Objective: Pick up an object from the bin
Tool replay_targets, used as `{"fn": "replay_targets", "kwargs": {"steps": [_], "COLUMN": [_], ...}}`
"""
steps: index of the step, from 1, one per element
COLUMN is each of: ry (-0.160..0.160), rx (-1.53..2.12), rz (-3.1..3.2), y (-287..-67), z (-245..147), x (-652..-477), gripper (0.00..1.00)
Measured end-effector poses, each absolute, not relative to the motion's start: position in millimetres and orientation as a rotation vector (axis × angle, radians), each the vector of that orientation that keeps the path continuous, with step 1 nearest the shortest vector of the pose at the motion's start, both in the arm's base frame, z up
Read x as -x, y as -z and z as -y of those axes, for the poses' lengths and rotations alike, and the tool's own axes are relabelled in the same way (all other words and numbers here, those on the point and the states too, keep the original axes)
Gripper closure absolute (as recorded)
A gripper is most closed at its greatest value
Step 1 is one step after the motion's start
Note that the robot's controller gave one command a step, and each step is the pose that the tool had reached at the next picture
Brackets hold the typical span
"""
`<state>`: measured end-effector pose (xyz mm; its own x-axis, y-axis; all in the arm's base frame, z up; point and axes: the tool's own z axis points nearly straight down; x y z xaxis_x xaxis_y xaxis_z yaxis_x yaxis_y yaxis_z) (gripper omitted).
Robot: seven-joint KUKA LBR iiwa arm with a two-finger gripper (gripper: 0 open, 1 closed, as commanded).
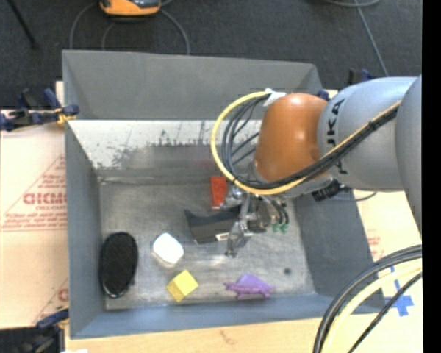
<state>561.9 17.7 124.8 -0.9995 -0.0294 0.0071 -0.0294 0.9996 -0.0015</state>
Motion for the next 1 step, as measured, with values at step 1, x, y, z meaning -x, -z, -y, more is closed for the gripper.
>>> {"fn": "replay_targets", "kwargs": {"steps": [1], "ry": [-0.003], "rx": [-0.046], "rz": [3.130], "y": [-145.8], "z": [-17.6], "x": [-560.7], "gripper": [1.00]}}
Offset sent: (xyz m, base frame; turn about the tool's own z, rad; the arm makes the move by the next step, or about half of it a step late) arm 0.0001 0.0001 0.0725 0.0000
